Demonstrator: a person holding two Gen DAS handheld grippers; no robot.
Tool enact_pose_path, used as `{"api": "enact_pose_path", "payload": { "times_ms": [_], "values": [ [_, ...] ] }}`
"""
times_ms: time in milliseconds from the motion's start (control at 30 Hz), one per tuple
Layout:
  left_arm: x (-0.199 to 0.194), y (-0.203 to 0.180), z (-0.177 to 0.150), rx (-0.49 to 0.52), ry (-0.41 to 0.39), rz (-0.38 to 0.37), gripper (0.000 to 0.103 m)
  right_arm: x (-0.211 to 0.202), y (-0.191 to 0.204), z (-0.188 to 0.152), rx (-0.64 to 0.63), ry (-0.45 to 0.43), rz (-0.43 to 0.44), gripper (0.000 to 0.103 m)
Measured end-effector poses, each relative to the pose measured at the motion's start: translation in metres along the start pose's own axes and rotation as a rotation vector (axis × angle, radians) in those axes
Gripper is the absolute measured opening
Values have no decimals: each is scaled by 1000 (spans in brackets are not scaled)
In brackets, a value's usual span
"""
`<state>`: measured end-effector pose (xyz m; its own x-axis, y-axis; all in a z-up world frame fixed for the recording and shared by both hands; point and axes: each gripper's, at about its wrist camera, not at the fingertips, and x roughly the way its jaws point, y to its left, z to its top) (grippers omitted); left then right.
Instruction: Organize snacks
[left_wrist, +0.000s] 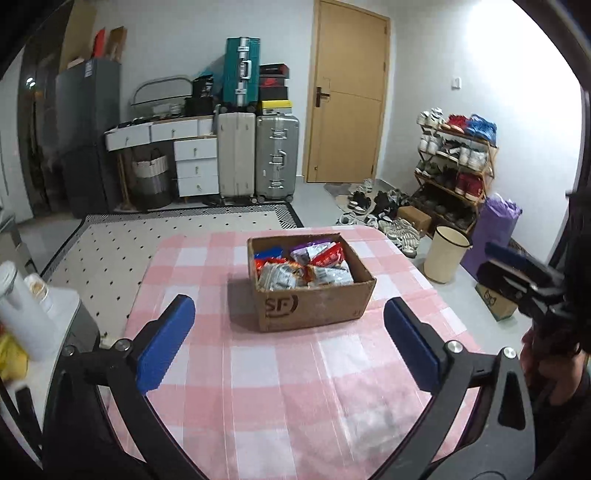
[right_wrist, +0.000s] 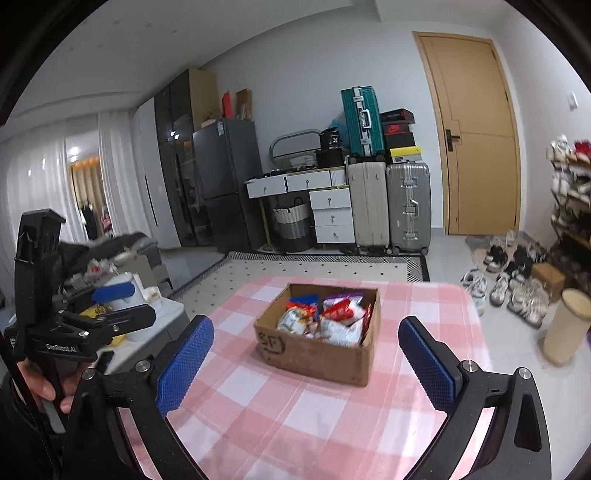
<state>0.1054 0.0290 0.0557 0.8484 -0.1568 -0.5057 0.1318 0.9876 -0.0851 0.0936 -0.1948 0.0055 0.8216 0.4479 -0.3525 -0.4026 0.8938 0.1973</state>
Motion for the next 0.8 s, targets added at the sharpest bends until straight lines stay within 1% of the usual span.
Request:
{"api": "enact_pose_path", "payload": {
  "times_ms": [167,300,367,433,467,567,600,667,800],
  "values": [
    [-24,6,-25,-15,-24,23,102,-18,4,-25,35,-48,12,102],
    [-29,15,-38,-25,-58,56,102,-25,6,-39,32,-70,-1,102],
    [-25,23,-45,-47,-60,46,102,-23,3,-43,38,-73,-1,102],
    [-17,29,-52,-80,-76,26,102,-21,-1,-49,38,-60,4,102],
    [-13,32,-55,-88,-87,29,102,-18,-2,-52,36,-54,-1,102],
    [5,34,-67,-64,-118,82,102,-7,-7,-63,26,-36,-13,102],
    [15,34,-71,-55,-119,103,102,-2,-9,-69,22,-29,-17,102],
    [31,36,-80,-59,-115,92,102,9,-15,-78,18,-9,-22,102],
    [69,42,-96,-71,-95,98,102,38,-26,-102,12,31,-34,102]
  ]
}}
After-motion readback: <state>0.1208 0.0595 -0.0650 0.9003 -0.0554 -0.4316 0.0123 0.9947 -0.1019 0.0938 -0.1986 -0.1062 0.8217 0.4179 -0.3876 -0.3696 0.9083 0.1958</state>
